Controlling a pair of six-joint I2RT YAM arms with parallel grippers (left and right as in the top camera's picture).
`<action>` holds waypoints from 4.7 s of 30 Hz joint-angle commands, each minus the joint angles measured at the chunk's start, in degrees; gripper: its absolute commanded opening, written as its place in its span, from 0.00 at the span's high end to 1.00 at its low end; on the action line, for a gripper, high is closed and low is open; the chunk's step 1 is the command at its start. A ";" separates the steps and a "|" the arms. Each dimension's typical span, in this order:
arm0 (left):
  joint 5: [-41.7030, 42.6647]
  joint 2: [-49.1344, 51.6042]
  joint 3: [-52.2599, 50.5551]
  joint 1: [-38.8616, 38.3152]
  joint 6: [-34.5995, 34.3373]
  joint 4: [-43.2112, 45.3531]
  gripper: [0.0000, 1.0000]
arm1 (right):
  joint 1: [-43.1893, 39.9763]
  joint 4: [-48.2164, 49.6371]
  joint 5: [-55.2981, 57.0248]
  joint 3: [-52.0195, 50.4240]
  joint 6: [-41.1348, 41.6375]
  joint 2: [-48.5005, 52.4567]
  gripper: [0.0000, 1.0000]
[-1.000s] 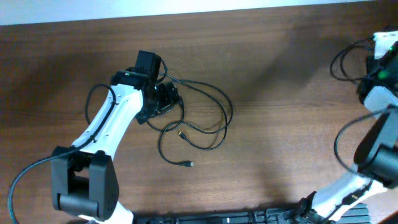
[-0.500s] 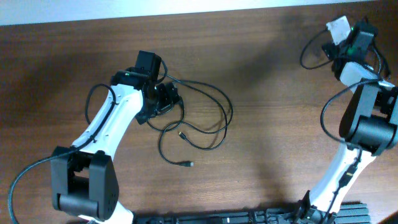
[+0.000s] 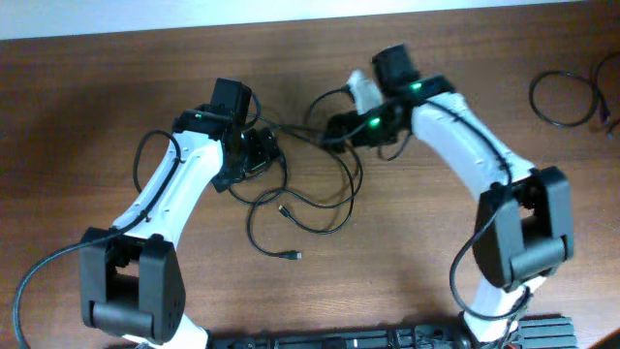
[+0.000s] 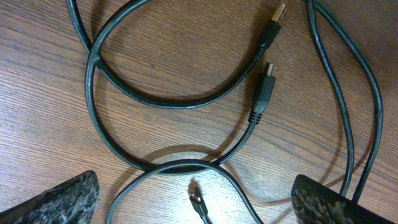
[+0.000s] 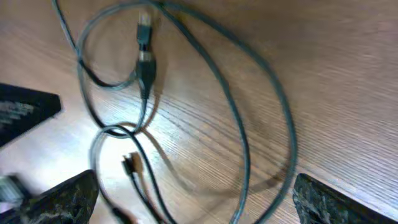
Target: Untangle cables
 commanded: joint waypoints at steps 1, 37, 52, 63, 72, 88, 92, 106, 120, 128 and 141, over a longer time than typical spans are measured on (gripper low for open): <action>0.42 -1.57 2.78 2.99 2.51 -3.72 0.01 | 7.56 1.86 14.71 -0.55 0.44 -0.20 0.01; -16.57 -50.45 4.02 11.45 8.59 -16.74 0.01 | 13.03 7.41 27.47 19.02 -3.61 5.64 0.96; -16.57 -50.45 4.02 11.45 8.59 -16.76 0.01 | -6.01 -6.40 31.93 41.72 -2.78 -11.39 0.96; -16.57 -50.45 4.02 11.45 8.59 -16.74 0.01 | 0.81 8.90 11.26 41.68 -21.07 19.74 0.96; -16.57 -50.45 4.02 11.45 8.59 -16.76 0.01 | 4.13 61.61 11.28 41.75 -20.35 19.30 0.96; -16.57 -50.45 4.02 11.45 8.59 -16.76 0.01 | -9.92 -5.97 7.67 41.75 -7.28 -8.17 0.96; -16.57 -50.45 4.02 11.45 8.59 -16.74 0.01 | -24.65 -18.29 7.67 41.75 -7.28 -13.44 0.96; -16.57 -50.45 4.02 11.45 8.59 -16.74 0.01 | -29.99 -34.16 8.57 18.10 -7.26 -8.55 0.96; -16.57 -50.45 4.02 11.45 8.59 -16.74 0.01 | -17.62 3.85 10.36 -9.25 -11.52 -8.52 0.18; -16.57 -50.45 4.02 11.45 8.59 -16.74 0.01 | -7.76 11.39 34.53 -22.14 30.73 -8.52 0.18; -16.57 -50.45 4.02 11.45 8.59 -16.76 0.01 | -8.04 19.30 36.83 -25.81 32.98 -8.94 0.96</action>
